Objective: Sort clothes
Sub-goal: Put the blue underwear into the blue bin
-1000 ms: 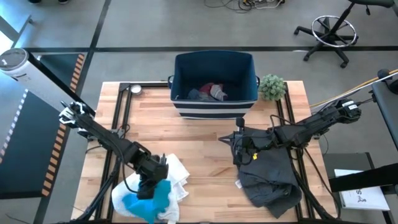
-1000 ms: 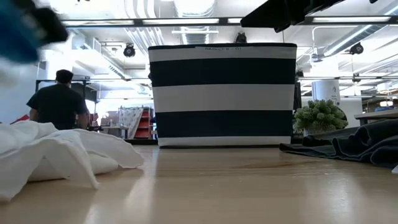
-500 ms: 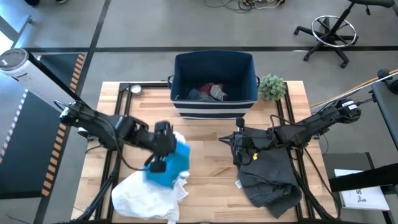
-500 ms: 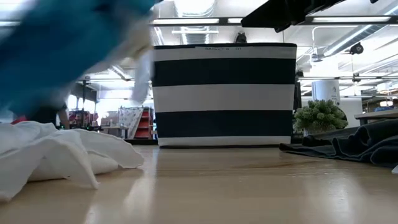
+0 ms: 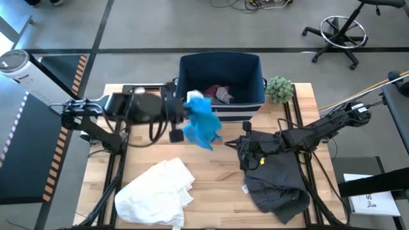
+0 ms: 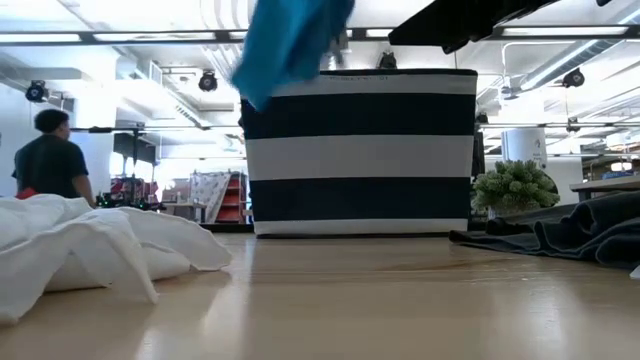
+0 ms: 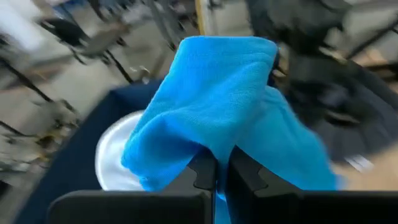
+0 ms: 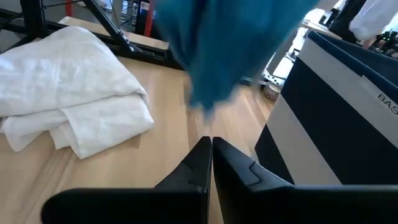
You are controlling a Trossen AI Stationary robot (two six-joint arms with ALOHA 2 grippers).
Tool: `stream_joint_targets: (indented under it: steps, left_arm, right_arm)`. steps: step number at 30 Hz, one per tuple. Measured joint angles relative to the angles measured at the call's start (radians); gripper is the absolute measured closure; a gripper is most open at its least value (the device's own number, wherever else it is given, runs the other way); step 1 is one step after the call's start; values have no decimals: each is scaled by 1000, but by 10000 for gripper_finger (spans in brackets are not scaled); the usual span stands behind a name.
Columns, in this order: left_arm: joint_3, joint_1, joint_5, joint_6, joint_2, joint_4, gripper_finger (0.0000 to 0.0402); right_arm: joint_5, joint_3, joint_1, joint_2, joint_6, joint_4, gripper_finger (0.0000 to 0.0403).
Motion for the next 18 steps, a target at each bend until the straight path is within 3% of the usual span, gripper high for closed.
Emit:
stream_joint_targets:
  steps: [5, 13, 18]
  left_arm:
    - [15, 154, 71, 108, -2, 91, 400]
    - [18, 436, 439, 144, 9, 325, 400]
    - [21, 561, 582, 153, 49, 444, 400]
  right_arm:
    - [-2, 0, 0, 0, 1, 0, 403]
    - [-10, 0, 0, 0, 3, 2, 403]
    - [-10, 0, 0, 0, 6, 3, 403]
